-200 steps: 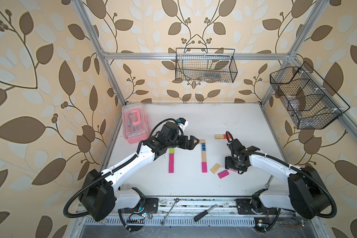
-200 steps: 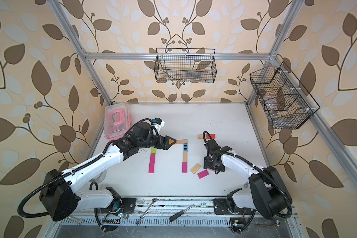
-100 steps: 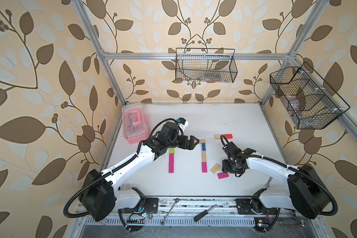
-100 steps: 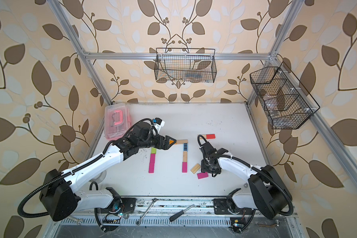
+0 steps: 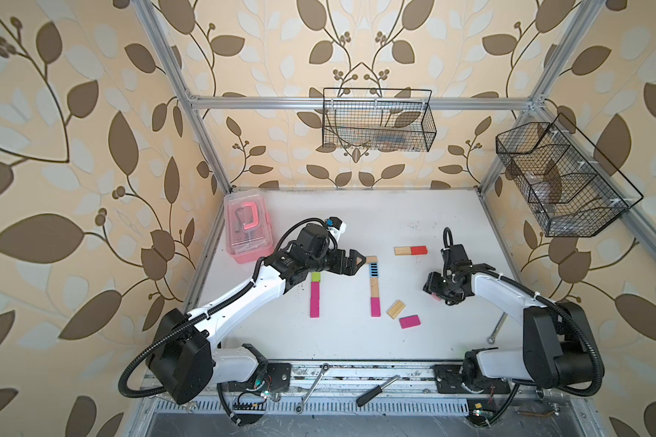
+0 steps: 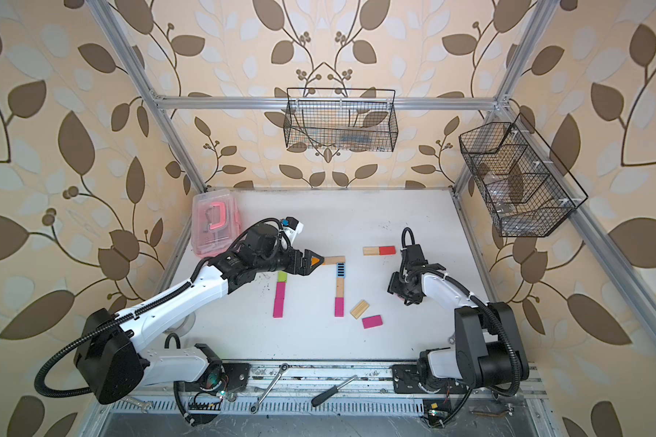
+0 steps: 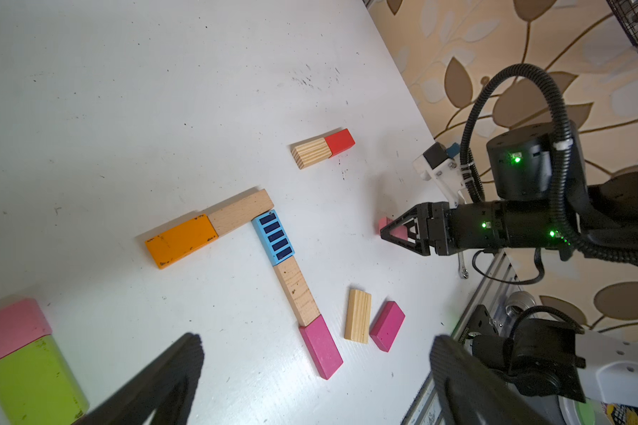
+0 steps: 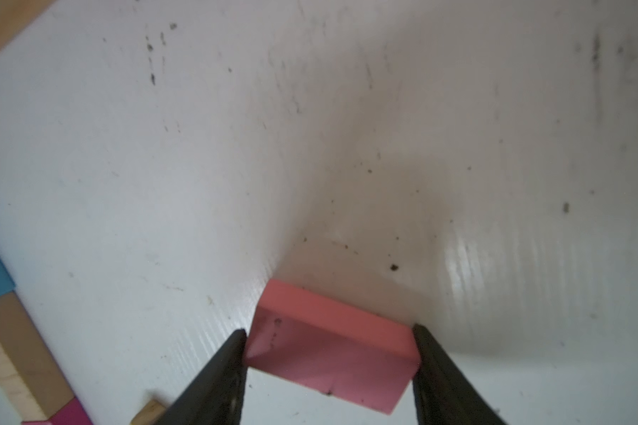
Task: Assemble the number 7 with building blocks
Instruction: Move the building block to the center of the board.
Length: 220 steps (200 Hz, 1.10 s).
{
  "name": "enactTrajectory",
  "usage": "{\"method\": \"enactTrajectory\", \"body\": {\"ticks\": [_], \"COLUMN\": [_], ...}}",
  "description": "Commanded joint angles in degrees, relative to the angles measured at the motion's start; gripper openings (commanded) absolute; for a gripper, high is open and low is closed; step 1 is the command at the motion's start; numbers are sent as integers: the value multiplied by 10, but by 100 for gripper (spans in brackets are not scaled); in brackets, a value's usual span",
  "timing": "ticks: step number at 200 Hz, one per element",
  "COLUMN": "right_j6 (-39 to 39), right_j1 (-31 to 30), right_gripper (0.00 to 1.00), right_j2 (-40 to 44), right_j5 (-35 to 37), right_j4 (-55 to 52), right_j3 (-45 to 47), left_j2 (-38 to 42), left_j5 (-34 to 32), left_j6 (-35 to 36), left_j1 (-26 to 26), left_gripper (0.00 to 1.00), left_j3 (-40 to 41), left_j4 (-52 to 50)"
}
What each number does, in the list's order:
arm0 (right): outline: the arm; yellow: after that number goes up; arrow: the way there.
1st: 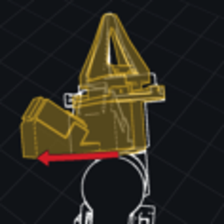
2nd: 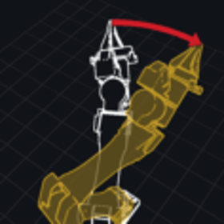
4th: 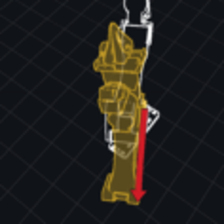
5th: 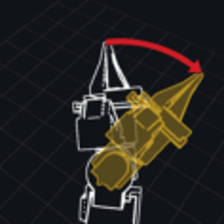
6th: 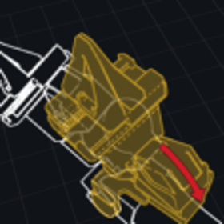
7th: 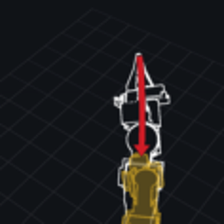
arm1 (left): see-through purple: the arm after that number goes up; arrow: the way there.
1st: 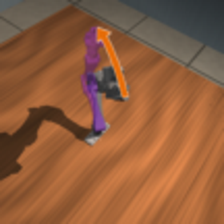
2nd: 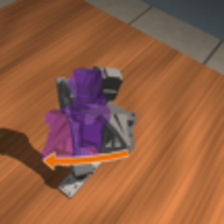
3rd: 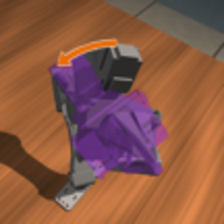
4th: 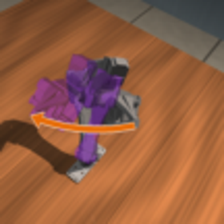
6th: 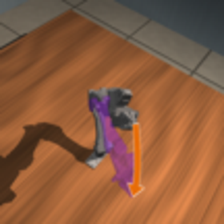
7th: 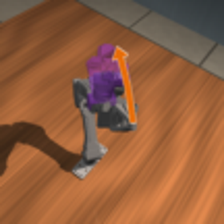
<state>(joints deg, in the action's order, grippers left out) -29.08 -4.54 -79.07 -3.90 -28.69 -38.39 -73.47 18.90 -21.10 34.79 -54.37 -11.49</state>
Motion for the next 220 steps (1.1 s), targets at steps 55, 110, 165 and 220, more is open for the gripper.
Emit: {"method": "enactTrajectory", "body": {"ticks": [55,110,165,220], "right_j6": [81,90,63,69], "right_j1": [29,-5,-56,-69], "right_gripper": [77,74,46,33], "right_j2": [-45,-67,-74,-102], "right_j5": [-49,-24,67,97], "right_j4": [0,-10,-30,-39], "right_j3": [-52,-48,-52,-68], "left_j2": [-3,4,3,2], "left_j5": [-11,-15,-13,-14], "left_j6": [16,16,16,16], "left_j1": [-6,-6,-6,-6], "left_gripper": [99,99,99,99], "left_j3": [-26,-22,-25,-26], "left_j4": [-3,-6,-9,-10]}}
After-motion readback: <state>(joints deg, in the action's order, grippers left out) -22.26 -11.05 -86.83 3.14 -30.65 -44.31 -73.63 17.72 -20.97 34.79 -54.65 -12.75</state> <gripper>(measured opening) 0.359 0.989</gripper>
